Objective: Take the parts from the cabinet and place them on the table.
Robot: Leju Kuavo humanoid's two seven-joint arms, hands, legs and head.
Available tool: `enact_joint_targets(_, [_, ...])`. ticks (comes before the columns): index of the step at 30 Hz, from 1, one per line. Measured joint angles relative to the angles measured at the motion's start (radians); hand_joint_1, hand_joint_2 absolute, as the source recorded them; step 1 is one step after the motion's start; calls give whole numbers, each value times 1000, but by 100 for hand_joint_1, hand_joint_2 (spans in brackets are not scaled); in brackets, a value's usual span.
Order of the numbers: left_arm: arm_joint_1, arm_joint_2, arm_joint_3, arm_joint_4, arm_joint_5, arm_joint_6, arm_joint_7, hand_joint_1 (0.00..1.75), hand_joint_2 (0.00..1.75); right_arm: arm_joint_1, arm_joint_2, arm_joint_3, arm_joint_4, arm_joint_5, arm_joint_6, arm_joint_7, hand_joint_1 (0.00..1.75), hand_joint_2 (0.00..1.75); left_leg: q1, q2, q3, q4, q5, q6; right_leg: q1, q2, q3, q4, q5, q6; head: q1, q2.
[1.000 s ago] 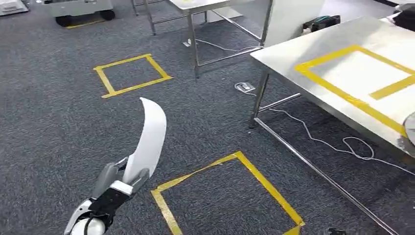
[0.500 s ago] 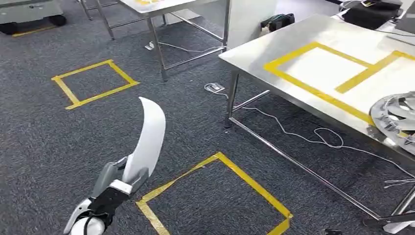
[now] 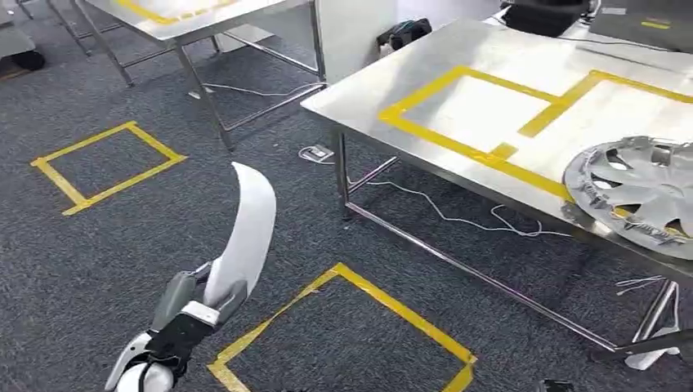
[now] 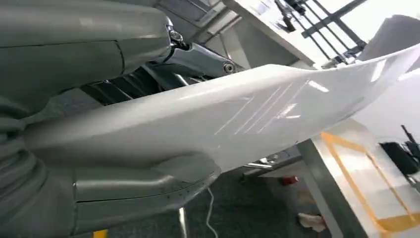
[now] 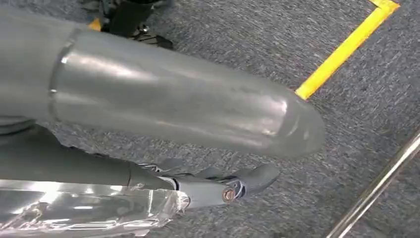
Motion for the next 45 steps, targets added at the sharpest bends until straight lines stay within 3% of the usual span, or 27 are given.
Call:
enact_joint_targets(1, [0, 0, 0, 0, -2, 0, -4, 175, 175, -2, 0, 0, 0, 5, 0, 0, 0, 0, 2, -25, 26, -78, 50, 1, -3, 11, 8, -1, -8, 5, 0, 0])
enact_joint_targets(2, [1, 1, 0, 0, -2, 0, -6, 175, 175, -7, 0, -3, 2, 10, 0, 1, 0, 0, 4, -56, 43, -113, 39, 3, 2, 23, 10, 3, -19, 14, -2, 0])
enact_joint_targets(4, [-3, 1, -1, 1, -8, 0, -10, 175, 175, -6, 0, -10, 3, 19, 0, 3, 0, 0, 4, -44, 58, -145, 14, 7, -4, 41, 0, -7, -17, 25, -2, 0])
enact_joint_targets(6, [-7, 0, -1, 1, -9, 0, -12, 175, 175, 3, 0, -19, 4, 26, 0, 6, 0, 0, 4, -33, 69, -148, 6, 22, -4, 41, 15, -6, -19, 37, -2, 0])
enact_joint_targets(7, [-6, 0, -2, 0, -9, 0, -13, 175, 175, 2, 0, -22, 4, 27, 0, 6, 0, 0, 7, -24, 82, -152, 2, 27, -2, 26, 9, 2, -30, 39, -3, 0])
enact_joint_targets(9, [-8, 0, -2, 0, -10, 0, -16, 175, 175, -6, 2, -24, 6, 30, 0, 6, 0, 0, 4, -6, 100, -152, -13, 40, 2, -23, -54, 123, -68, 43, 3, 0])
enact_joint_targets(11, [-7, 0, -2, 1, -10, -1, -17, 175, 175, -5, 1, -26, 6, 31, 0, 7, 0, 0, -1, 11, 115, -152, -30, 43, 2, -34, -155, 272, -118, 44, 3, 0])
enact_joint_targets(12, [-6, 0, -2, 1, -10, -1, -17, 175, 175, -2, 1, -29, 6, 32, 0, 7, 0, 0, -1, 17, 125, -152, -38, 43, 2, -36, -184, 298, -118, 43, 3, 0])
enact_joint_targets(14, [-6, 0, -3, 1, -12, -3, -17, 175, 175, 4, 1, -31, 8, 36, 0, 8, 0, 0, -1, 33, 154, -152, -59, 41, 2, -40, -176, 222, -46, 40, 4, 0])
enact_joint_targets(16, [-7, 0, -3, 1, -13, -4, -17, 175, 175, 3, 1, -32, 9, 38, 0, 8, 0, 0, -1, 54, 189, -152, -85, 35, 2, -71, -119, 55, 68, 38, 4, 0])
enact_joint_targets(17, [-8, 0, -3, 1, -16, -4, -17, 175, 175, 0, 2, -33, 11, 39, 0, 10, 0, 0, -5, 62, 201, -153, -96, 29, 11, -103, -116, 33, 70, 36, 2, 0])
enact_joint_targets(18, [-10, 1, -3, 1, -16, -5, -17, 175, 175, -4, 2, -34, 12, 41, 0, 10, 0, 0, -8, 66, 201, -153, -101, 22, 12, -103, -115, 23, 42, 23, 0, 0])
enact_joint_targets(21, [-14, 1, -5, 1, -19, -6, -17, 175, 175, -2, 2, -41, 13, 45, 0, 11, 0, 0, -5, 79, 219, -158, -108, 7, 13, -69, -100, 20, 55, 6, -2, 0])
enact_joint_targets(23, [-19, 1, -7, 1, -20, -6, -18, 175, 175, -4, 2, -43, 13, 50, -1, 11, 0, 0, -1, 40, 182, -85, -101, -3, 6, -50, -81, 16, 50, -5, -4, 0])
enact_joint_targets(24, [-20, 1, -7, 1, -20, -6, -18, 175, 175, -6, 2, -45, 13, 52, -1, 11, 0, 0, 0, 26, 138, -15, -111, -7, 5, -41, -76, 15, 44, -10, -6, 0])
enact_joint_targets(27, [-18, 3, -7, 1, -23, -7, -18, 175, 175, -9, 2, -48, 13, 59, -2, 12, 0, 0, 2, 15, -8, 158, -207, -11, 4, -3, -52, 15, 22, -14, -6, 0])
enact_joint_targets(29, [-18, 3, -8, 1, -24, -8, -18, 175, 175, -7, 2, -49, 13, 61, -2, 13, 0, 0, 2, 10, -28, 115, -173, -9, 3, 25, -27, 15, 6, -12, -5, 0])
enact_joint_targets(31, [-19, 4, -8, 1, -27, -8, -18, 175, 175, -8, 3, -49, 13, 63, -2, 14, 0, 0, 2, -10, 4, -25, -48, -7, -1, 52, -2, 14, -12, -5, -5, 0])
enact_joint_targets(32, [-19, 5, -8, 1, -27, -8, -18, 175, 175, -7, 3, -50, 13, 65, -2, 15, 0, 0, 6, -54, 14, -94, 31, -8, -4, 61, -12, 12, -20, 1, -8, 0])
enact_joint_targets(33, [-20, 7, -8, 2, -29, -8, -18, 175, 175, -11, 3, -51, 13, 69, -2, 16, 0, 0, 7, -73, 10, -131, 23, 0, -1, 79, 2, 20, -28, 8, -11, 0])
enact_joint_targets(35, [-23, 8, -10, 2, -34, -10, -19, 175, 175, -8, 4, -53, 14, 80, -1, 19, 0, 0, 2, -63, 19, -140, 23, 15, -5, 96, 13, 15, -23, 24, -15, 0])
enact_joint_targets(37, [-37, 8, -15, 2, -37, -10, -22, 175, 175, -4, 3, -54, 14, 90, 0, 25, 0, 0, 5, -40, 41, -144, 22, 36, -2, 81, 15, 7, -37, 34, -13, 0])
enact_joint_targets(38, [-40, 8, -17, 2, -37, -11, -23, 175, 175, -5, 5, -54, 14, 93, 0, 25, 0, 0, 4, -32, 54, -145, 18, 39, 4, 23, 12, 29, -50, 37, -5, 0])
enact_joint_targets(40, [-45, 9, -19, 2, -40, -13, -27, 175, 175, -19, 5, -54, 16, 98, 0, 29, 0, 0, -2, -7, 70, -144, 3, 48, 6, -30, -73, 168, -90, 37, -2, 0])
enact_joint_targets(42, [-50, 9, -19, 2, -43, -12, -32, 175, 175, -19, 5, -54, 16, 106, 0, 36, 0, 0, -4, 14, 85, -144, -15, 50, 6, -36, -159, 285, -137, 44, -1, 0])
enact_joint_targets(43, [-54, 10, -19, 3, -45, -11, -35, 175, 175, -16, 5, -54, 17, 111, -1, 41, 0, 0, -4, 18, 97, -144, -25, 49, 6, -36, -179, 293, -133, 46, 0, 0])
enact_joint_targets(45, [-72, 10, -19, 5, -50, -5, -37, 175, 175, -11, 5, -54, 22, 121, 4, 53, 0, 0, -4, 29, 127, -144, -47, 47, 6, -40, -157, 190, -53, 43, 0, 0])
